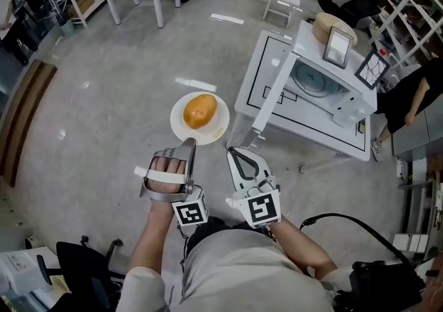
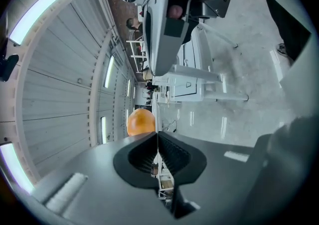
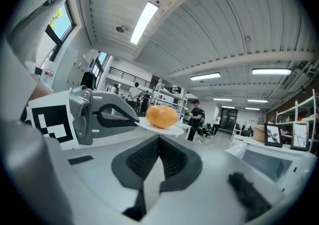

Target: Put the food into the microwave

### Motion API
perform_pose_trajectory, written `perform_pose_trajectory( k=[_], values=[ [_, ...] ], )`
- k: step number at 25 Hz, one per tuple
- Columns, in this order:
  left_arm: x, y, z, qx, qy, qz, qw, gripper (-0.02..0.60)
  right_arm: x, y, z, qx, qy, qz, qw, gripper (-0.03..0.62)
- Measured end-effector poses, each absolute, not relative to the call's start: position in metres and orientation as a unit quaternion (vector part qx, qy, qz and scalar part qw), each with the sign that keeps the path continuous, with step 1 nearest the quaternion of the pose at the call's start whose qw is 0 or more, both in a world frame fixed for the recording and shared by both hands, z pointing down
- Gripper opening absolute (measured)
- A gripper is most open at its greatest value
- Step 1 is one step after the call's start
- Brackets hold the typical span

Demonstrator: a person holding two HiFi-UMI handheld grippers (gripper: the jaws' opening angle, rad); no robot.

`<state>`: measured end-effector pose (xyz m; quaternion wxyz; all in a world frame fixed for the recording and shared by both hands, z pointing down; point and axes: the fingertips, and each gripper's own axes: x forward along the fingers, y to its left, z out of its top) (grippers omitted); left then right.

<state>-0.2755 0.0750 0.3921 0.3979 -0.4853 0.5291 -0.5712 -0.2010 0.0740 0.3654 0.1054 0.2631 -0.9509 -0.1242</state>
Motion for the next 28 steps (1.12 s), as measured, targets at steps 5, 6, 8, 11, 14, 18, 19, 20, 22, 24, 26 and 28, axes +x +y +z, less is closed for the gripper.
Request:
perform_pose_trajectory(
  k=[5, 6, 8, 11, 14, 18, 19, 20, 22, 24, 26, 28],
  values=[
    [-0.214, 0.053, 0.372, -0.501, 0.505, -0.549, 0.438, 0.018, -0.137, 0.06, 0.359, 0.308, -0.937, -0.125, 0.107, 0.011],
    [-0.202, 0.049, 0.367, -0.504, 0.502, -0.543, 0.446, 0.018, -0.124, 0.056, 0.359, 0.319, -0.934, -0.123, 0.109, 0.011],
    [-0.176, 0.04, 0.358, -0.509, 0.494, -0.531, 0.463, 0.018, -0.096, 0.048, 0.357, 0.34, -0.926, -0.122, 0.11, 0.011],
    [-0.136, 0.027, 0.348, -0.518, 0.48, -0.515, 0.485, 0.018, -0.054, 0.037, 0.356, 0.373, -0.914, -0.116, 0.109, 0.011],
    [-0.099, 0.017, 0.348, -0.532, 0.461, -0.506, 0.499, 0.018, -0.016, 0.029, 0.356, 0.401, -0.903, -0.108, 0.109, 0.011],
    [-0.051, 0.006, 0.355, -0.549, 0.438, -0.494, 0.512, 0.018, 0.03, 0.026, 0.364, 0.428, -0.889, -0.105, 0.128, 0.011],
    [-0.04, 0.004, 0.357, -0.553, 0.432, -0.491, 0.516, 0.018, 0.041, 0.026, 0.366, 0.435, -0.884, -0.108, 0.135, 0.011],
    [-0.029, 0.002, 0.359, -0.556, 0.427, -0.488, 0.52, 0.02, 0.053, 0.026, 0.368, 0.441, -0.879, -0.113, 0.142, 0.011],
    [-0.007, -0.002, 0.365, -0.561, 0.421, -0.483, 0.524, 0.018, 0.075, 0.026, 0.371, 0.447, -0.87, -0.131, 0.16, 0.011],
    [0.014, -0.005, 0.374, -0.568, 0.416, -0.481, 0.523, 0.018, 0.095, 0.024, 0.378, 0.447, -0.863, -0.154, 0.18, 0.011],
    [0.033, -0.008, 0.383, -0.57, 0.413, -0.479, 0.524, 0.018, 0.111, 0.022, 0.384, 0.443, -0.856, -0.179, 0.198, 0.011],
    [0.049, -0.013, 0.39, -0.571, 0.414, -0.48, 0.522, 0.018, 0.123, 0.02, 0.388, 0.437, -0.849, -0.205, 0.217, 0.011]
  ],
)
